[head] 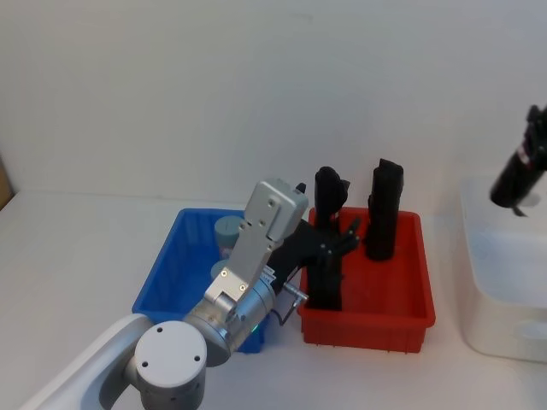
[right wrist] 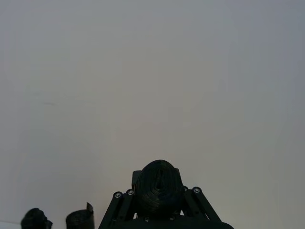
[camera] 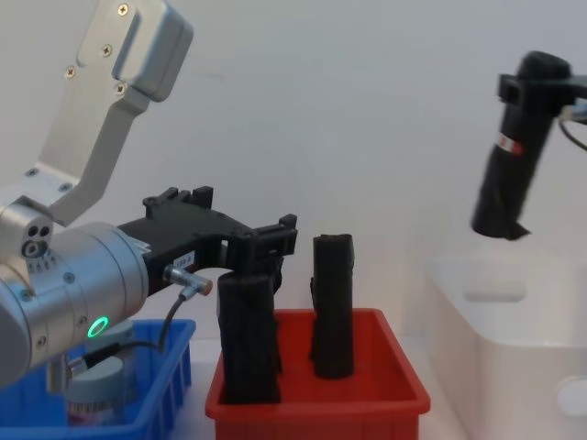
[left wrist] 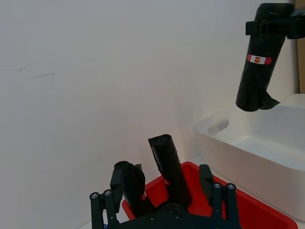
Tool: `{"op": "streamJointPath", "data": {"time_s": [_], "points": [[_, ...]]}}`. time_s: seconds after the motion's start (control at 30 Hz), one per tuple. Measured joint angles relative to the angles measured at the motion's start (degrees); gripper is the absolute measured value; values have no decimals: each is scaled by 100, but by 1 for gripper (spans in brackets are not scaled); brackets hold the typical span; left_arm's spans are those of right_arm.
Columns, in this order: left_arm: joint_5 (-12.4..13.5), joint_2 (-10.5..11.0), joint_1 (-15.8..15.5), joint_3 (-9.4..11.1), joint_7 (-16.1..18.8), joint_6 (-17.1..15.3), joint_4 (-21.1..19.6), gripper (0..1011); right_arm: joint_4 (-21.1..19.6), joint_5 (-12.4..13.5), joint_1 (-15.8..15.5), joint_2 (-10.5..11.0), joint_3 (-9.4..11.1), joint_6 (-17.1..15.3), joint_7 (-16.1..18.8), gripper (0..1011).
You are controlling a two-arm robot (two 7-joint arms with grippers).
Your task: Pick the cotton swabs from the blue box and place them into the white box.
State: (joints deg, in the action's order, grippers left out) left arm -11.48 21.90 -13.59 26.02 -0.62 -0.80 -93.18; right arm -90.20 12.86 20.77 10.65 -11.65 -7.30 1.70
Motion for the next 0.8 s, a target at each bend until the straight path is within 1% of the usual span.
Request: {"op": "streamJointPath", "data": {"time_s": [0.1,0.23,0.3,0.5,0.6,0.63,0.7,0.73,0.8], "points": [[0,0,0,0,0,0,0,1004,-45,5,-82,73,70,-128,-148,344],[0,0,0,0,0,0,0,1004,-58,7,-150,124,115,-283,-241,343],[0,0,0,0,0,0,0,1004,-58,7,-170,137,127,-339,-260,344],[0,0,0,0,0,0,0,1004,34,-7,-226,151,139,-677,-317,343],[0,0,0,0,0,0,0,1004,89,-23,-231,144,135,-775,-320,345],[0,0,0,0,0,0,0,1004,126,-31,-235,138,131,-829,-320,383],[0,0,0,0,0,0,0,1004,152,-39,-237,134,127,-868,-322,412],[0,0,0,0,0,0,0,1004,178,-47,-239,128,123,-906,-322,476],[0,0,0,0,0,0,0,1004,213,-56,-241,123,116,-959,-322,513]]}}
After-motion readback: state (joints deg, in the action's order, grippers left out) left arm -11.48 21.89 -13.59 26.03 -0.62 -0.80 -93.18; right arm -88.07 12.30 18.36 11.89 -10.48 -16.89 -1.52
